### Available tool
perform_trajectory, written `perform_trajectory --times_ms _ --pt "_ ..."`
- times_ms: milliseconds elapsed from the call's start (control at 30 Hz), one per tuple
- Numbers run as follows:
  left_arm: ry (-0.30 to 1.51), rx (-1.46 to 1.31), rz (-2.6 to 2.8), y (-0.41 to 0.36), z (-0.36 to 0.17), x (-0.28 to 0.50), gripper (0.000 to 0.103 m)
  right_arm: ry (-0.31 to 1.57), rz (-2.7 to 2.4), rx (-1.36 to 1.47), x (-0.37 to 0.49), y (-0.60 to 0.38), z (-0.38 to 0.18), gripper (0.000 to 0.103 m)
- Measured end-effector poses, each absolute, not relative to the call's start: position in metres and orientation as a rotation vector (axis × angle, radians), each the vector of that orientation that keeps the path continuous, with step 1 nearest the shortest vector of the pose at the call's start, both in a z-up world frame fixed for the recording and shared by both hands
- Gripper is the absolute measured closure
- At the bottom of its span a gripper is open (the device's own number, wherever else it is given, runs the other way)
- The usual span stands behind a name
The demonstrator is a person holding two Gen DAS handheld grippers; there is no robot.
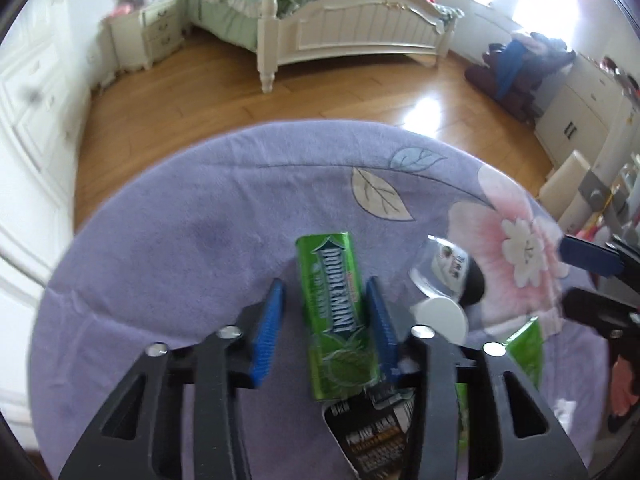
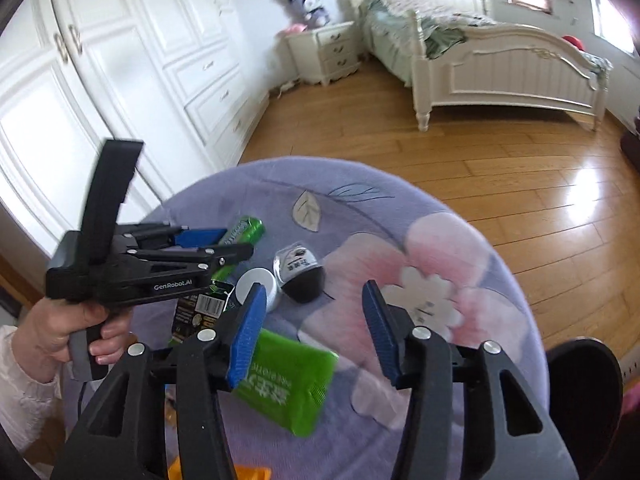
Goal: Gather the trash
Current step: 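Grasp the green Doublemint gum pack with the left tool while the right tool grasps a clear plastic case, then carry the gum pack and clear case over the bin and open both tools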
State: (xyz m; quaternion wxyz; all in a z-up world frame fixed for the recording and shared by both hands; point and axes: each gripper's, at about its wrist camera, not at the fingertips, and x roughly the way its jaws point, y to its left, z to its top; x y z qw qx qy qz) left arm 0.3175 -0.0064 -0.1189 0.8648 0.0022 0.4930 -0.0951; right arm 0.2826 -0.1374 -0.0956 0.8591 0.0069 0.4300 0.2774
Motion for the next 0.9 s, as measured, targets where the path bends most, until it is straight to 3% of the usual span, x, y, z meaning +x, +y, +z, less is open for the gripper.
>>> perform_trajectory --times_ms 400,467,633,700,900 --pt "0.915 -0.136 -0.162 0.034 -0.107 0.299 0.071 0.960 0.571 -0.125 0.314 -0.094 -0.122 0.057" --pt "0.881 -0.124 -0.162 0.030 -0.096 0.288 0.071 0.988 0.567 -0.164 0.312 -0.087 -0.124 0.065" --pt "0.806 -0.099 -0.177 0.012 -0.068 0.259 0.071 0.989 0.559 -0.200 0.300 -0.088 -0.126 0.069" --pt "0.778 -0.091 -0.185 0.003 -0.056 0.245 0.071 0.972 0.542 -0.208 0.294 -0.094 -0.126 0.086" --pt "0.722 -0.048 -0.223 -0.024 -0.030 0.219 0.071 0.857 0.538 -0.023 0.255 -0.144 -0.100 0.087"
